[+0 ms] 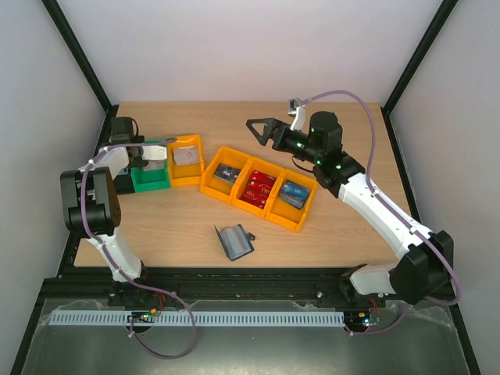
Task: Take the credit cards out of the card holder
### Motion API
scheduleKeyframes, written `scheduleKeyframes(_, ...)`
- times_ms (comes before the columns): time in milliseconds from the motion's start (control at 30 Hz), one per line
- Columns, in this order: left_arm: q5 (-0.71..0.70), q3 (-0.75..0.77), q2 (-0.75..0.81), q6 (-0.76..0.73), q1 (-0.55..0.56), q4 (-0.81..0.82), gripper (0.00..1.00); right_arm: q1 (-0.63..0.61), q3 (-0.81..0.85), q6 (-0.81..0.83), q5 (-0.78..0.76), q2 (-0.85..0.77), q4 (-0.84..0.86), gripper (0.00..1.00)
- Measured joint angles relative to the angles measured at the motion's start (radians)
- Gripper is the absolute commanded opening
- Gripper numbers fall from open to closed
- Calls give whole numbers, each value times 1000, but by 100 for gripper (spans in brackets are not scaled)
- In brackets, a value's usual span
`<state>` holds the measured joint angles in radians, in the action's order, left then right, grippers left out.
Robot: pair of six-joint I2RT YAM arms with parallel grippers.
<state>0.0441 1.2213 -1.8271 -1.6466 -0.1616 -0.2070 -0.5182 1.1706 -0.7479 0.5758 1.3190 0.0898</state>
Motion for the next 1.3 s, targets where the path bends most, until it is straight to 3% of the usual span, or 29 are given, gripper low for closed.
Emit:
scheduleKeyframes(167, -56, 3, -30, 35, 28, 28, 2, 0, 0, 0, 12, 18, 0, 93)
scheduleKeyframes(200, -77, 8, -41, 51, 37, 31, 8, 0, 0, 0, 15, 18, 0, 93)
scheduleKeyframes(300, -114, 28, -71, 83, 54, 29, 44, 0, 1, 0, 25, 19, 0, 93)
scheduleKeyframes(367, -116, 31, -75, 83, 60, 21, 55, 0, 2, 0, 32, 20, 0, 93)
scheduleKeyframes(667, -57, 108, -68, 127, 60, -84, 67, 0, 7, 2, 55, 21, 0, 93)
scheduleKeyframes(867, 27, 205, -37, 160, 50, -224, 83, 0, 7, 8, 59, 20, -3, 93)
scheduleKeyframes(933, 67, 250, -25, 171, 42, -303, 81, 0, 7, 12, 60, 20, -5, 93)
scheduleKeyframes(967, 84, 261, -18, 172, 39, -332, 75, 0, 7, 14, 60, 20, -5, 92)
scheduleKeyframes(1067, 116, 260, 17, 206, 32, -399, 44, 0, 7, 19, 62, 20, -6, 92)
scheduleKeyframes(1133, 116, 238, 36, 244, 32, -402, 28, 0, 7, 21, 65, 20, -6, 92)
scheduleKeyframes(1300, 90, 106, 61, 315, 32, -381, 17, 0, 7, 23, 72, 20, -6, 91)
